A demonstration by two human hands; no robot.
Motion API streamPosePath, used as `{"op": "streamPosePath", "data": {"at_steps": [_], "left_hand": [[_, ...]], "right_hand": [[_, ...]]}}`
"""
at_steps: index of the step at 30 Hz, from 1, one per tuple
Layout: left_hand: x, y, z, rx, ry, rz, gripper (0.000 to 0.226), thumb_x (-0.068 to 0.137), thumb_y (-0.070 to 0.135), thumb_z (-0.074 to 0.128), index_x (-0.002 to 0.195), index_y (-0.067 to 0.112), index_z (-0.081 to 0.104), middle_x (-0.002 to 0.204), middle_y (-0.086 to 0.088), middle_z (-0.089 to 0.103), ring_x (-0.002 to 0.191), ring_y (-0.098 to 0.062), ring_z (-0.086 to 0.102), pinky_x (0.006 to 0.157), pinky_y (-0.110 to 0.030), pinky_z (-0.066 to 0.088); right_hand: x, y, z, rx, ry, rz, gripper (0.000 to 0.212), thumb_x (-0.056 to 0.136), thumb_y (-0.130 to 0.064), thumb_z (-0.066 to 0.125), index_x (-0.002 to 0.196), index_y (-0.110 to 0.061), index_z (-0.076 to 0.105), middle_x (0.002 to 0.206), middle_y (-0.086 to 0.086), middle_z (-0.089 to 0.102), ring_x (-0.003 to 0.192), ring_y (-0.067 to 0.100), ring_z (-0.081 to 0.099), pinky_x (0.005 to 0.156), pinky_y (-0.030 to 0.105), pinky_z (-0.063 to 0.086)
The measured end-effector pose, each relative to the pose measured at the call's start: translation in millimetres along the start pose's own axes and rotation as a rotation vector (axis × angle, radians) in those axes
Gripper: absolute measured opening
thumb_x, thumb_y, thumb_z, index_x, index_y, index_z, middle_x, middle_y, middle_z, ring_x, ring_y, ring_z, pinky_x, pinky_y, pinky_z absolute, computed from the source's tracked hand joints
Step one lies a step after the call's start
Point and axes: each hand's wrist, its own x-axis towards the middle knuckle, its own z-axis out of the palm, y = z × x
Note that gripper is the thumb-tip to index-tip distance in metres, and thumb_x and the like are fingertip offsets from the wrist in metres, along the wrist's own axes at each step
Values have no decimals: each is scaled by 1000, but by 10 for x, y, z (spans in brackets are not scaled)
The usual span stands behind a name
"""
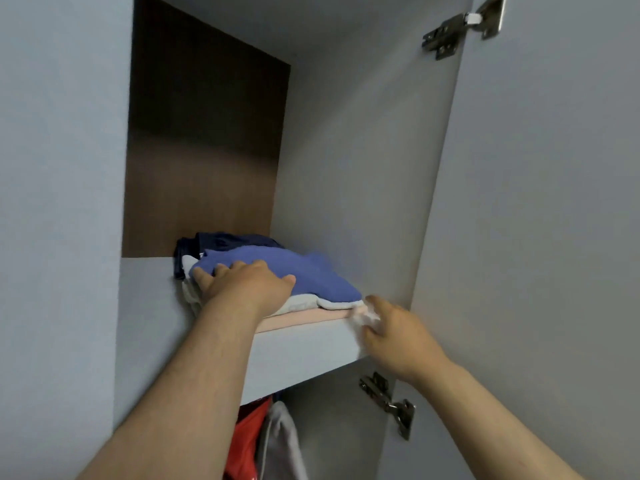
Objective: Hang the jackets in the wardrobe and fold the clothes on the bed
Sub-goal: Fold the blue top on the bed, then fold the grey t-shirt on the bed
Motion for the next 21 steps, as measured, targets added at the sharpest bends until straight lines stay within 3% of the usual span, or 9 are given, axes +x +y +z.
{"op": "streamPosePath", "data": {"at_steps": [3,5,8,11,16,19,21], "left_hand": [[-233,41,20,-39,91,36,74,92,70,25,151,26,34,159,-9,29,147,-34,19,118,-58,3],[-539,118,127,-105,229,155,67,93,64,34,146,23,40,155,-8,36,145,-32,24,118,-54,10],[-1149,244,424,-486,364,385,50,91,45,55,135,21,54,141,-2,51,131,-26,40,110,-45,28],[-1745,425,829,-664,215,490,44,85,43,59,125,26,61,127,10,55,122,-17,48,104,-36,37],[-2491,938,1417,-588,-50,557,29,84,33,72,112,26,67,115,10,61,112,-16,58,98,-32,40],[-2969,1394,1542,-570,-175,627,21,85,34,71,105,32,66,110,8,66,99,-11,62,92,-32,47],[-3343,1707,1573,-577,-250,712,15,84,36,69,92,45,60,101,17,67,92,-2,62,89,-32,50]], "right_hand": [[-492,146,-157,85,41,35,51,94,-33,48,144,-31,39,133,-1,56,123,21,52,89,31,44],[-881,263,-233,164,55,64,52,94,-36,50,145,-33,39,139,-8,52,128,12,48,97,25,41],[-1519,470,-291,205,71,115,55,94,-41,52,147,-35,39,145,-17,46,130,2,44,107,23,39],[-2211,775,-405,180,59,164,53,94,-45,51,145,-39,39,140,-20,49,123,-3,46,105,19,40],[-3299,1408,-902,129,-10,323,39,94,-44,51,133,-39,52,103,-27,62,92,-10,56,78,5,42],[-3882,1727,-1264,59,-39,418,30,94,-44,49,121,-37,61,85,-28,62,86,-4,59,75,15,49],[-4241,1947,-1476,19,-16,494,30,95,-45,48,120,-35,62,94,-25,63,87,-1,59,80,23,51]]}}
